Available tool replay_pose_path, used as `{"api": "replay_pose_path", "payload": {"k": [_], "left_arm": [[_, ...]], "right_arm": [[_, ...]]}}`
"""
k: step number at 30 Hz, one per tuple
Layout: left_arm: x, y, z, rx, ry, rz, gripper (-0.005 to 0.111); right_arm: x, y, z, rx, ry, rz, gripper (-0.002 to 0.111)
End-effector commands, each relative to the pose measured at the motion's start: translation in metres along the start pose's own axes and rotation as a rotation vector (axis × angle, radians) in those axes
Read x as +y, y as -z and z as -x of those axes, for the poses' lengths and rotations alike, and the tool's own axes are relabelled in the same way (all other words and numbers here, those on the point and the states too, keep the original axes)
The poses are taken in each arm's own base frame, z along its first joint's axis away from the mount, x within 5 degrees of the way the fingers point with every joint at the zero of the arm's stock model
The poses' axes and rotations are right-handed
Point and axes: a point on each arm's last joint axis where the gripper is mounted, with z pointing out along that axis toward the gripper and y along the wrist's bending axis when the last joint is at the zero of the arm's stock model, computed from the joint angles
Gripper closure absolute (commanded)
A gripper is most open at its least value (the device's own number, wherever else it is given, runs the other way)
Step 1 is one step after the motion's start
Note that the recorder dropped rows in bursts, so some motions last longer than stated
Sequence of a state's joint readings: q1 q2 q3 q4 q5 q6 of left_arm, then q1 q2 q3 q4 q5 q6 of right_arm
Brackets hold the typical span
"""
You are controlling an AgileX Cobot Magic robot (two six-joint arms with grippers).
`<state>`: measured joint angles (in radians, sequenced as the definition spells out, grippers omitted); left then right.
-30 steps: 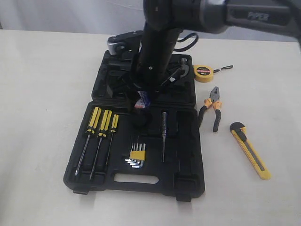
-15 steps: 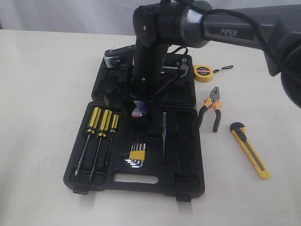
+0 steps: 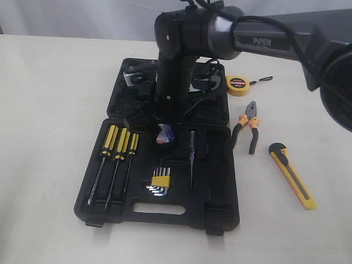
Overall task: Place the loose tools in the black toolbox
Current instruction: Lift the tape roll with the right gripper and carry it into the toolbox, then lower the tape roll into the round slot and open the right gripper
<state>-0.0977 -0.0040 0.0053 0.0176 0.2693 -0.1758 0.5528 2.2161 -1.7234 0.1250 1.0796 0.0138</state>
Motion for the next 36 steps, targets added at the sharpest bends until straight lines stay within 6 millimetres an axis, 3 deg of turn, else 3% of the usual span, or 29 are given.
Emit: {"api": "replay_pose_path", "payload": {"k": [1, 3, 7, 12, 14, 15, 17, 19, 20, 26, 32, 36], "left_arm": [[-0.001, 0.000, 0.001, 0.001, 0.002, -0.006, 0.107], [-0.001, 0.000, 0.001, 0.001, 0.002, -0.006, 0.107], [0.000, 0.000, 0.001, 0.000, -0.006, -0.004, 0.107], [0.000, 0.000, 0.001, 0.000, -0.006, -0.004, 0.107], [0.000, 0.000, 0.001, 0.000, -0.006, -0.004, 0.107], [0.000, 0.000, 0.001, 0.000, -0.006, -0.004, 0.107], [0.000, 0.000, 0.001, 0.000, -0.006, -0.004, 0.107], [0.000, 0.000, 0.001, 0.000, -0.006, -0.004, 0.107], [0.000, 0.000, 0.001, 0.000, -0.006, -0.004, 0.107], [0.000, 0.000, 0.001, 0.000, -0.006, -0.004, 0.107], [0.000, 0.000, 0.001, 0.000, -0.006, -0.004, 0.107], [0.000, 0.000, 0.001, 0.000, -0.006, -0.004, 0.107]], "right_arm": [[-0.001, 0.001, 0.001, -0.007, -0.013, 0.000, 0.047], [-0.001, 0.001, 0.001, -0.007, -0.013, 0.000, 0.036], [-0.001, 0.003, 0.002, -0.015, -0.012, 0.001, 0.035], [0.004, 0.038, 0.000, -0.079, -0.005, 0.010, 0.036], [0.005, 0.053, -0.002, -0.095, -0.001, 0.012, 0.051], [0.006, 0.058, -0.005, -0.084, 0.000, 0.012, 0.069], [0.006, 0.058, -0.007, -0.064, 0.001, 0.012, 0.087], [0.005, 0.056, -0.007, -0.055, 0.000, 0.012, 0.107], [0.005, 0.053, -0.006, -0.059, -0.002, 0.011, 0.109], [0.003, 0.027, 0.002, -0.065, -0.012, 0.009, 0.109], [-0.002, -0.016, 0.008, -0.036, -0.021, 0.001, 0.109], [-0.003, -0.021, 0.007, -0.019, -0.022, -0.002, 0.109]]}}
